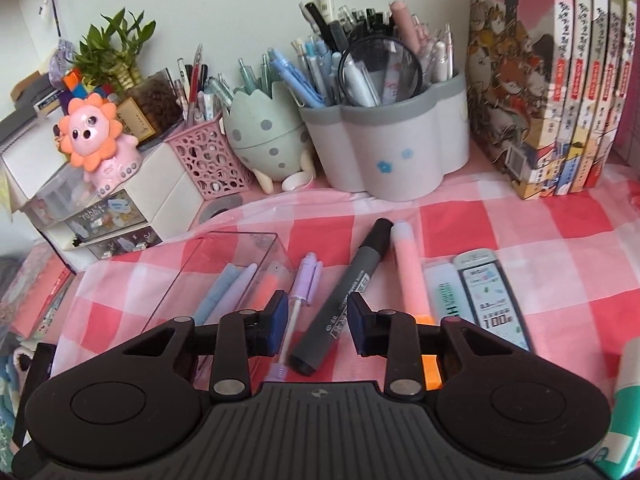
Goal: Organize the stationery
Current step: 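Move the right tool back and grasp the black marker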
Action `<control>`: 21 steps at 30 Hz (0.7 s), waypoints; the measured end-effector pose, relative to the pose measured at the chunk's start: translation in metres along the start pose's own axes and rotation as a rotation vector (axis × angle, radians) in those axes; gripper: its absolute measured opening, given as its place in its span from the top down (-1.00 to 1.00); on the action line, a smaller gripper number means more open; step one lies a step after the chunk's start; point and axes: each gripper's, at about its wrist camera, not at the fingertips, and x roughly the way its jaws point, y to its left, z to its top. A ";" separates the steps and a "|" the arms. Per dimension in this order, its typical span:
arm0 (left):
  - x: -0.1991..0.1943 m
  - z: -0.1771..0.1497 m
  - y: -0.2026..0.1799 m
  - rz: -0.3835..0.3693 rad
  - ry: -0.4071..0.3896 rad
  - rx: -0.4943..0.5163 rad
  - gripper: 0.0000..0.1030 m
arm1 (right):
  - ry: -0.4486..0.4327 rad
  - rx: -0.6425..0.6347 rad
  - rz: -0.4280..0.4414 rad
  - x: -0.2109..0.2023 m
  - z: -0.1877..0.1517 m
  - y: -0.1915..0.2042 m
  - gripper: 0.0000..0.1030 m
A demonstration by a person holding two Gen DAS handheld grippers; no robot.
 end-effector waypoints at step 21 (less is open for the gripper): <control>0.000 0.000 0.000 0.000 0.000 0.000 0.05 | 0.185 -0.183 0.007 0.005 0.002 0.004 0.58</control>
